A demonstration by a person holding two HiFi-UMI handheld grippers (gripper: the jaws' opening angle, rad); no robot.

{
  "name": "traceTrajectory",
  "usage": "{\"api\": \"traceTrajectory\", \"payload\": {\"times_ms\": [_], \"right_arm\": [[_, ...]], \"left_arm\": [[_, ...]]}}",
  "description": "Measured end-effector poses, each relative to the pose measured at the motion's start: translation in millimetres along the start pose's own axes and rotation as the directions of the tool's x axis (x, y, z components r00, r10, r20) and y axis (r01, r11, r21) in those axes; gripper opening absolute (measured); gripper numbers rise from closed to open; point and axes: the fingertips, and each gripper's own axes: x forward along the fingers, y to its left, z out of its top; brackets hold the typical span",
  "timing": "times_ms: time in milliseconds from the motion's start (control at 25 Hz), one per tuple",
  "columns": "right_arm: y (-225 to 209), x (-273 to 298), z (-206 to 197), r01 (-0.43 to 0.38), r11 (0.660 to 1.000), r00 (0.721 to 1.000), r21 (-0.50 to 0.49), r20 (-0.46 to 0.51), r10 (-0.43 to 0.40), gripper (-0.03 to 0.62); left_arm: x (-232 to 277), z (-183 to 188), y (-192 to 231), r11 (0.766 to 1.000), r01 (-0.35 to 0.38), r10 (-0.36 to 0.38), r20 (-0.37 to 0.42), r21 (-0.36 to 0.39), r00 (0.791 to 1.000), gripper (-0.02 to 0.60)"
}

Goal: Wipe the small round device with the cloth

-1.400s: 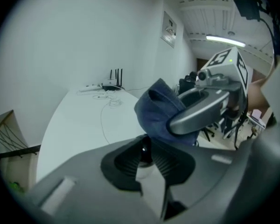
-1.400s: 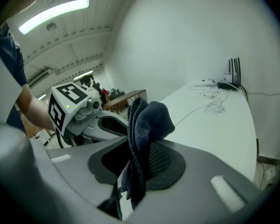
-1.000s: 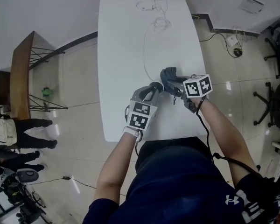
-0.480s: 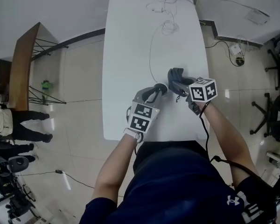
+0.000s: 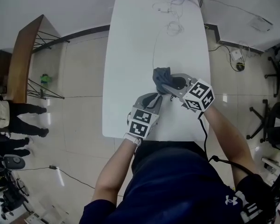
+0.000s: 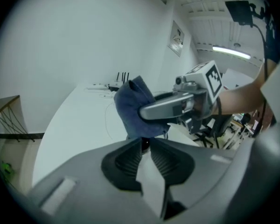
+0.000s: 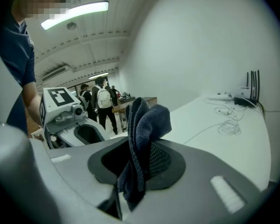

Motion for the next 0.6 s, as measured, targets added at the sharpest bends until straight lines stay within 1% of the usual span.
{"api": "traceTrajectory", "payload": {"times_ms": [80, 160, 240, 320, 360, 400, 440, 520, 600], "right_arm": [[-18, -2, -2, 0.041, 0.995, 0.998, 0.093, 0.037, -0.045, 0.091], [-38, -7, 0, 0.069, 0.977, 0.993, 0.204, 0.081, -0.087, 0.091], [-56, -8, -7, 0.065, 0.946, 0.99, 0.316, 0.096, -0.101, 0.091], [-69, -5, -22, 0.05, 0.904, 0.991, 0.424, 0.095, -0.099, 0.091], [-74, -3, -30, 0.05, 0.885, 0.991, 0.463, 0.088, -0.102, 0.091], [-77, -1, -40, 0.06, 0.873, 0.991, 0.484, 0.075, -0.109, 0.091], [-80, 2, -49, 0.076, 0.868, 0.991, 0.49, 0.055, -0.118, 0.091], [-82, 8, -67, 0.113, 0.876, 0.991, 0.469, 0.009, -0.133, 0.091], [-82, 13, -79, 0.14, 0.893, 0.99, 0.427, -0.028, -0.142, 0.091]], "left_arm": [[-3, -2, 3, 1.0, -0.013, 0.013, 0.01, -0.007, 1.0, 0.057], [-6, -4, 7, 1.0, -0.024, 0.025, 0.015, -0.019, 1.0, 0.057], [-7, -5, 8, 0.999, -0.031, 0.031, 0.013, -0.034, 0.999, 0.057], [-8, -7, 9, 0.998, -0.035, 0.035, 0.01, -0.046, 0.999, 0.055], [-9, -8, 8, 0.998, -0.035, 0.036, 0.008, -0.049, 0.999, 0.055], [-9, -9, 8, 0.998, -0.036, 0.036, 0.005, -0.05, 0.999, 0.055], [-10, -10, 7, 0.998, -0.036, 0.036, 0.003, -0.049, 0.999, 0.055], [-10, -13, 5, 0.998, -0.034, 0.034, -0.002, -0.046, 0.999, 0.054], [-10, -14, 4, 0.998, -0.031, 0.031, -0.002, -0.049, 1.0, 0.054]]}}
